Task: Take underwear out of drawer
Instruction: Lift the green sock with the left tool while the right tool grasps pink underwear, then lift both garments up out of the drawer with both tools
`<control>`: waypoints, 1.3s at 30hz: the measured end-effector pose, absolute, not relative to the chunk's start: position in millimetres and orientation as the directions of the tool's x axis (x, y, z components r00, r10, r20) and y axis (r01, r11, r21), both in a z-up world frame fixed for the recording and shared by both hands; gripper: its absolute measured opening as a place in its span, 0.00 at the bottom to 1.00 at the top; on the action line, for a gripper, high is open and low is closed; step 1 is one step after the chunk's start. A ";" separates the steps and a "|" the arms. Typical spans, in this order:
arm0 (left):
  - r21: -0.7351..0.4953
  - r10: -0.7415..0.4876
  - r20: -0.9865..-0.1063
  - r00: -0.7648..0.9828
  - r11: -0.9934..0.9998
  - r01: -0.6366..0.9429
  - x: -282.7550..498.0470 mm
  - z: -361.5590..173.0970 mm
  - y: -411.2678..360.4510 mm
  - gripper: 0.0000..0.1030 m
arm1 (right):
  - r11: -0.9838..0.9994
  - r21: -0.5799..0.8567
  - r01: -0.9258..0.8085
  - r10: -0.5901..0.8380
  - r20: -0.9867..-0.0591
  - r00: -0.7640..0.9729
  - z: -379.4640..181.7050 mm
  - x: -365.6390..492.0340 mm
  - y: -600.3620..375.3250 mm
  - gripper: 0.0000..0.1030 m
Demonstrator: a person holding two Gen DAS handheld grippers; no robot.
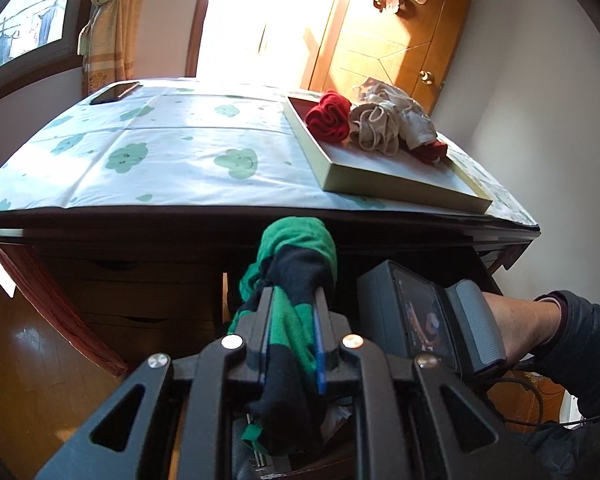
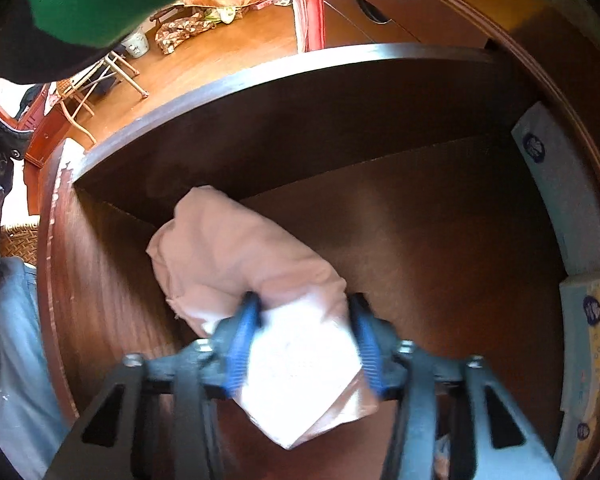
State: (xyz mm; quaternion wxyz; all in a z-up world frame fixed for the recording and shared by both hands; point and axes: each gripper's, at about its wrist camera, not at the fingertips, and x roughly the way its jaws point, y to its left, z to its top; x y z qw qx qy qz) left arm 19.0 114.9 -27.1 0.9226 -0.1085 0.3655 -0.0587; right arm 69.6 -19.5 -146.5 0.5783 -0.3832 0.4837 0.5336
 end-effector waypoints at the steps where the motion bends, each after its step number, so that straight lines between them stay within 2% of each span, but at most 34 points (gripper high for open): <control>1: -0.244 -0.188 -0.661 0.726 0.969 0.029 19.3 -27.1 114.3 0.14 | 0.150 0.067 -0.986 0.246 -0.969 -0.029 -143.5 66.4 -20.5 0.35; 6: -0.250 -0.190 -0.662 0.725 0.968 0.026 21.2 -29.8 110.4 0.14 | 0.254 0.047 -0.966 0.281 -0.959 0.027 -131.6 71.5 -39.3 0.29; 16: -0.273 -0.204 -0.662 0.721 0.962 0.021 27.0 -41.0 98.5 0.14 | 0.437 0.066 -0.897 0.408 -0.903 0.132 -103.5 75.3 -88.0 0.28; 22: -0.295 -0.222 -0.664 0.714 0.955 0.023 30.4 -47.8 89.6 0.14 | 0.535 0.132 -0.835 0.506 -0.841 0.191 -84.1 68.1 -128.4 0.28; 39: -0.320 -0.244 -0.641 0.728 0.947 0.035 31.8 -56.4 69.1 0.14 | 0.641 0.266 -0.720 0.641 -0.701 0.313 -49.4 65.9 -182.3 0.28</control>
